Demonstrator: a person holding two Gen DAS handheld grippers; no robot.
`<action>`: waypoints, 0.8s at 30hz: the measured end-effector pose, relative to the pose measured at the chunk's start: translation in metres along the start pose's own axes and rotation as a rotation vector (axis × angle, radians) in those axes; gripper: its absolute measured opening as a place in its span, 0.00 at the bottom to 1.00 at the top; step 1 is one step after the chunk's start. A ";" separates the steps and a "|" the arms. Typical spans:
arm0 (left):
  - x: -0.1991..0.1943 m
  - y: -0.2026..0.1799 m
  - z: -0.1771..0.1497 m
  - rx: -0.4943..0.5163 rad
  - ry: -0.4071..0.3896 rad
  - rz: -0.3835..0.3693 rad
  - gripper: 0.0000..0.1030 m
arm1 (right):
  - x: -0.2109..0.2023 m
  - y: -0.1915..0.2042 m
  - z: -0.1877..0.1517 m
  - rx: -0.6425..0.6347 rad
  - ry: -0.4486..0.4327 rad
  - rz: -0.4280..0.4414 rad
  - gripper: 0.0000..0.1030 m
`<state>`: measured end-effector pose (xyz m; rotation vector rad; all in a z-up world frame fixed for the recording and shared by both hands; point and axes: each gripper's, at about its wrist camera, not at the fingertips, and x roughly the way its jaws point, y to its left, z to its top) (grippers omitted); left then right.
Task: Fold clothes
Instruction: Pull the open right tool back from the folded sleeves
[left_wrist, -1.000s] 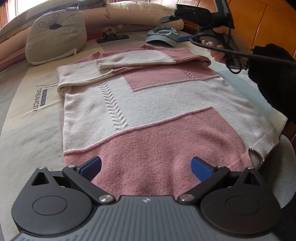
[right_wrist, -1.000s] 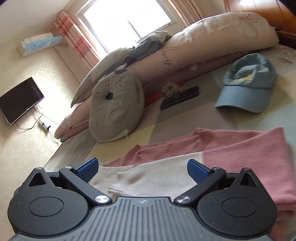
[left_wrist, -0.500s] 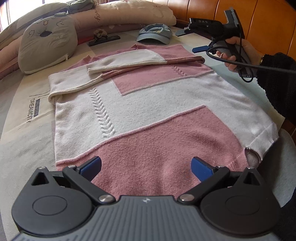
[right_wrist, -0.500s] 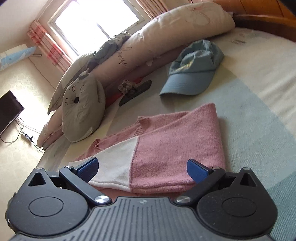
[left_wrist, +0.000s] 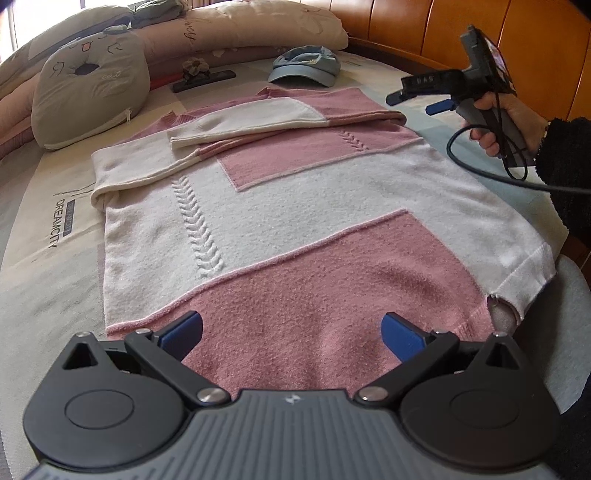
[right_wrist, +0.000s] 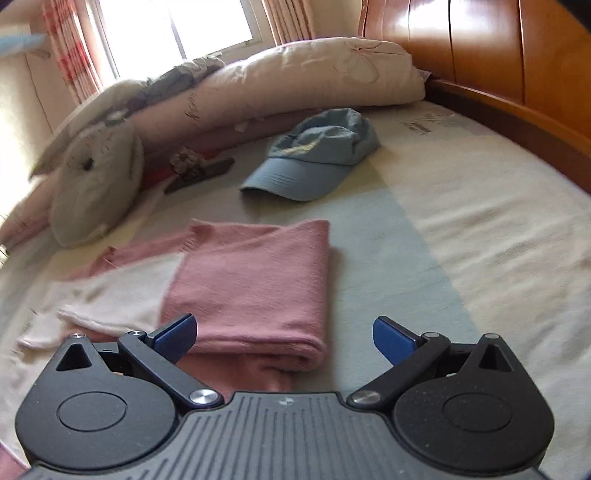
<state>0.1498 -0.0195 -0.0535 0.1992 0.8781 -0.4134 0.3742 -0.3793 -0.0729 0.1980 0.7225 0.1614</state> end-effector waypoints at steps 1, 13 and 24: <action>0.000 -0.001 0.000 0.003 0.000 -0.002 0.99 | 0.004 0.000 -0.003 -0.028 0.016 -0.030 1.00; 0.004 0.002 0.003 0.003 0.014 0.027 0.99 | 0.030 0.005 -0.019 -0.224 0.066 -0.201 1.00; 0.004 0.013 0.020 -0.010 -0.039 0.063 0.99 | 0.013 0.029 0.018 -0.182 -0.069 0.077 1.00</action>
